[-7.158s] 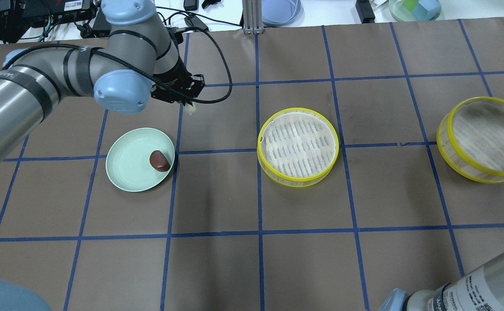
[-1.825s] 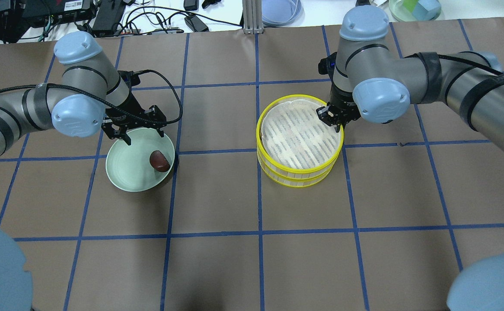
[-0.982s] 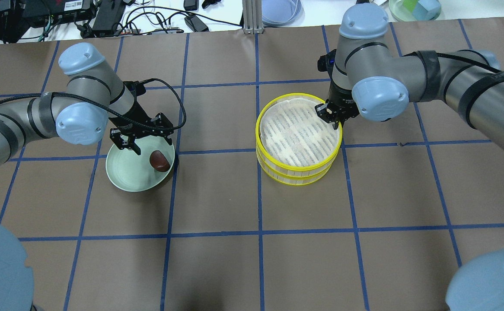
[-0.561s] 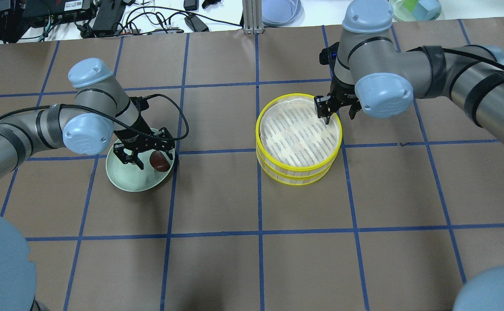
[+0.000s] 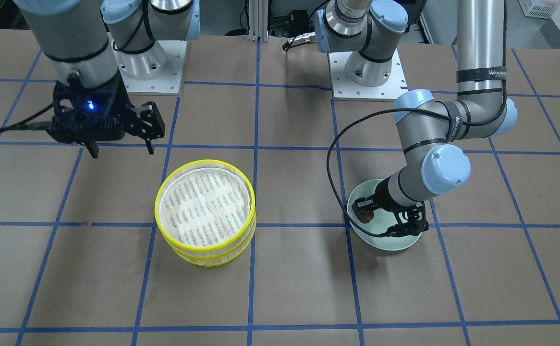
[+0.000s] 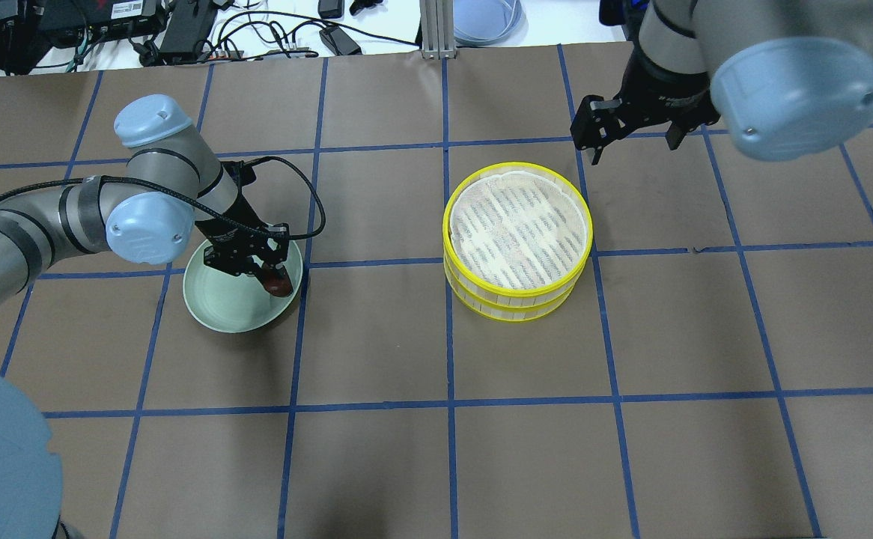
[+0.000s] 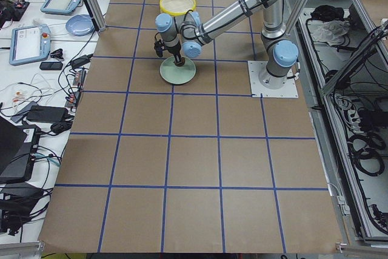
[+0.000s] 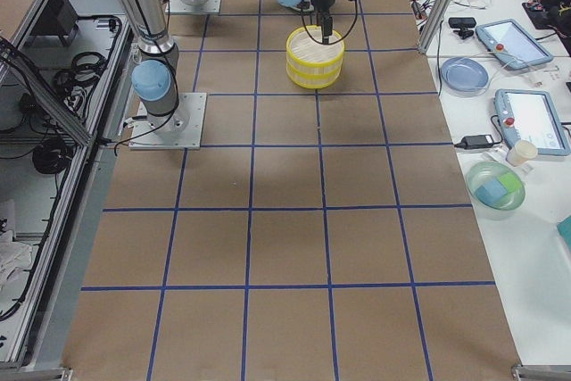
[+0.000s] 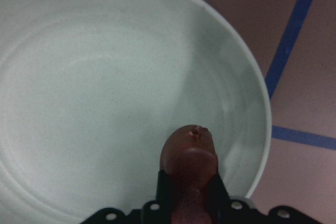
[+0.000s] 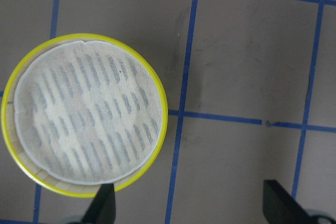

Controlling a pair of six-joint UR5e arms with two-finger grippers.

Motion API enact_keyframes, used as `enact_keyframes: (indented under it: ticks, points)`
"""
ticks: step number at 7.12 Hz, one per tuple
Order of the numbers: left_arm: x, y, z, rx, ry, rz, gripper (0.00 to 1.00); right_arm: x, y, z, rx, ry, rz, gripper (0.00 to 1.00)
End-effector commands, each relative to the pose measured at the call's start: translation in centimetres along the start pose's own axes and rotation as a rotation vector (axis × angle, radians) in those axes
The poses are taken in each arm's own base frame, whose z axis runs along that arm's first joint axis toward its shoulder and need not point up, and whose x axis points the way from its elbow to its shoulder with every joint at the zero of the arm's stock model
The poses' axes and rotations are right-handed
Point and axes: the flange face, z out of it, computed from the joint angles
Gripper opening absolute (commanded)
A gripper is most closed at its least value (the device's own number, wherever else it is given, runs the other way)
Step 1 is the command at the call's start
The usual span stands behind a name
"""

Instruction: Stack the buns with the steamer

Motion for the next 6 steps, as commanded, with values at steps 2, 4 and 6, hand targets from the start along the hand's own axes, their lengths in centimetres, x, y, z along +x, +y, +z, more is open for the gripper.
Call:
enact_keyframes:
  ticks: [2, 4, 6]
  points:
    - [2.2, -0.7, -7.8, 0.114, 0.013, 0.030, 0.00, 0.6, 1.0, -7.1, 0.035, 0.014, 0.055, 0.99]
    - [7.8, 1.8, -11.9, 0.158, 0.040, 0.015, 0.00, 0.5, 1.2, -7.3, 0.036, 0.010, 0.055, 1.00]
    - [20.2, 7.0, -14.0, 0.222, 0.068, 0.022, 0.00, 0.4, 1.3, -7.3, 0.040, 0.004, 0.053, 1.00]
